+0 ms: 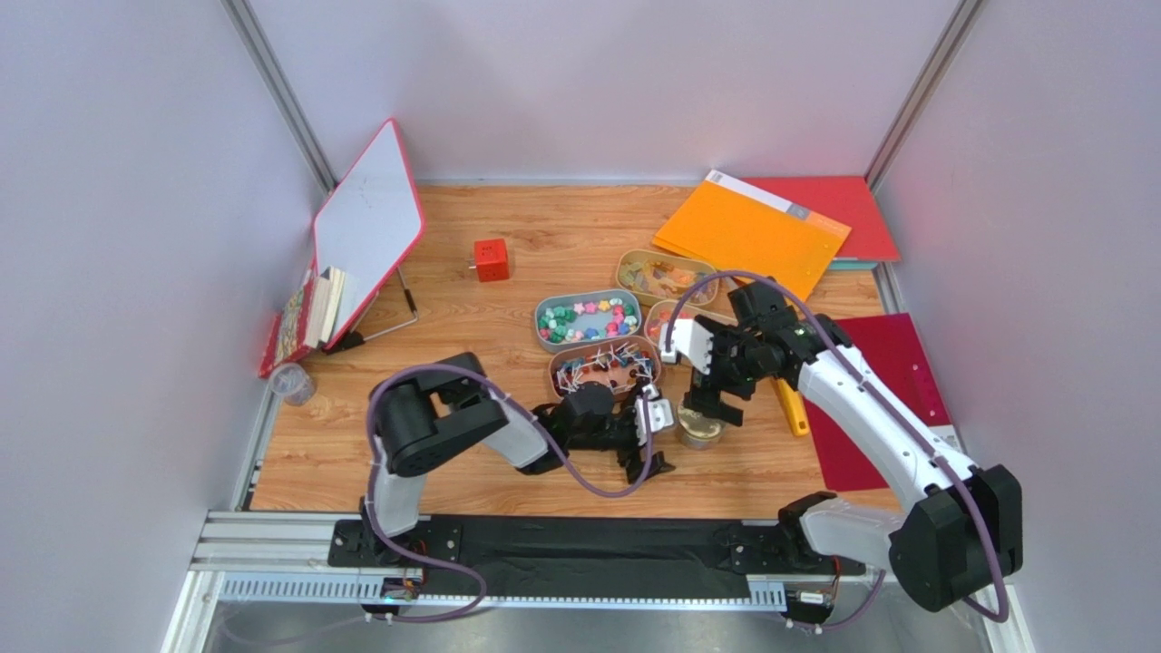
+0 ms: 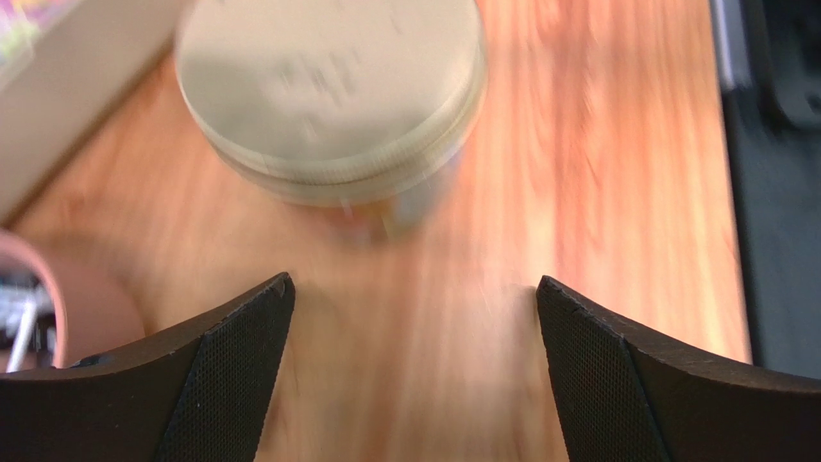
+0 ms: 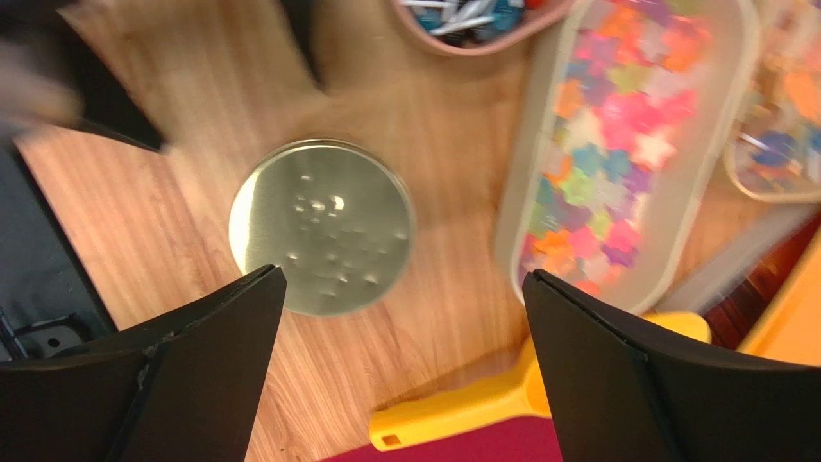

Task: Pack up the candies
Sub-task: Reset both arms

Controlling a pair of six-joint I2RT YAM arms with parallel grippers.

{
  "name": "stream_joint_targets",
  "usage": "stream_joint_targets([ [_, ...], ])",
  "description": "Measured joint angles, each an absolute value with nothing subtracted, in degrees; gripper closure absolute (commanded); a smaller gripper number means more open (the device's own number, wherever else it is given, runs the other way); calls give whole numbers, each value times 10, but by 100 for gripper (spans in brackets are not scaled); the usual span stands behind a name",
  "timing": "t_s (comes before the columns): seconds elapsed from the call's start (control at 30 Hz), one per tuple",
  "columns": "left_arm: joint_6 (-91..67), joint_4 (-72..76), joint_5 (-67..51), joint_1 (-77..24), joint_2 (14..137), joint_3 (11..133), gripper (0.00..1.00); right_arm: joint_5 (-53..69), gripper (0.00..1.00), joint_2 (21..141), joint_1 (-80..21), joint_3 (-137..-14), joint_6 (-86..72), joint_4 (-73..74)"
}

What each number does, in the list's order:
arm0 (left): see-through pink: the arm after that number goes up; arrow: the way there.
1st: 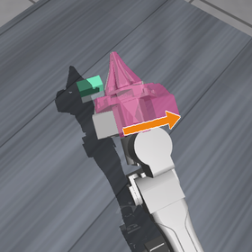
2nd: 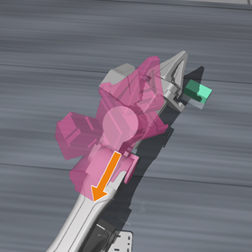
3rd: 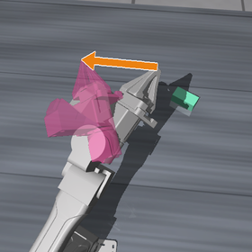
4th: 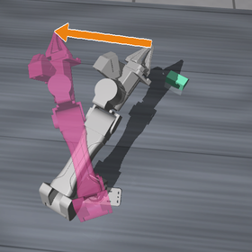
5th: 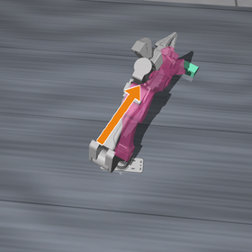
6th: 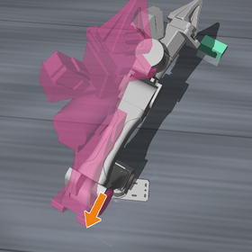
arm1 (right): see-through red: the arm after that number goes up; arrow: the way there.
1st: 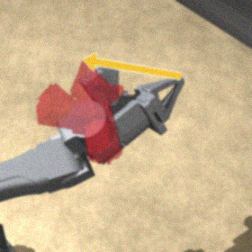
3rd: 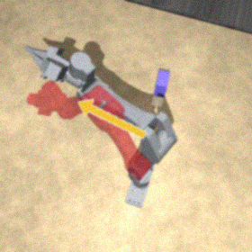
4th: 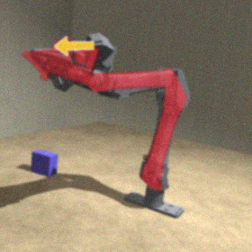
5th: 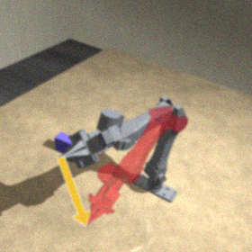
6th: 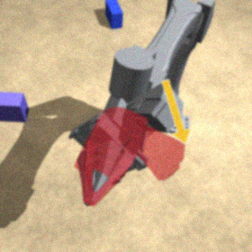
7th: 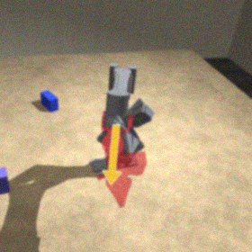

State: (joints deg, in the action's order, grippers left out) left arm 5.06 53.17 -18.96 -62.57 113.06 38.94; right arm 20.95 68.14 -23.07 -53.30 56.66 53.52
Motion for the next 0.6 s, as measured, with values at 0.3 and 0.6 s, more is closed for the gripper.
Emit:
stream_joint_targets([
  [0.3, 123, 184, -144, -629, 928, 379, 0, 142, 0, 648, -157, -597, 374, 506],
  [0.6, 228, -44, -100, -554, 849, 655, 0, -79, 0, 622, -133, -641, 156, 492],
])
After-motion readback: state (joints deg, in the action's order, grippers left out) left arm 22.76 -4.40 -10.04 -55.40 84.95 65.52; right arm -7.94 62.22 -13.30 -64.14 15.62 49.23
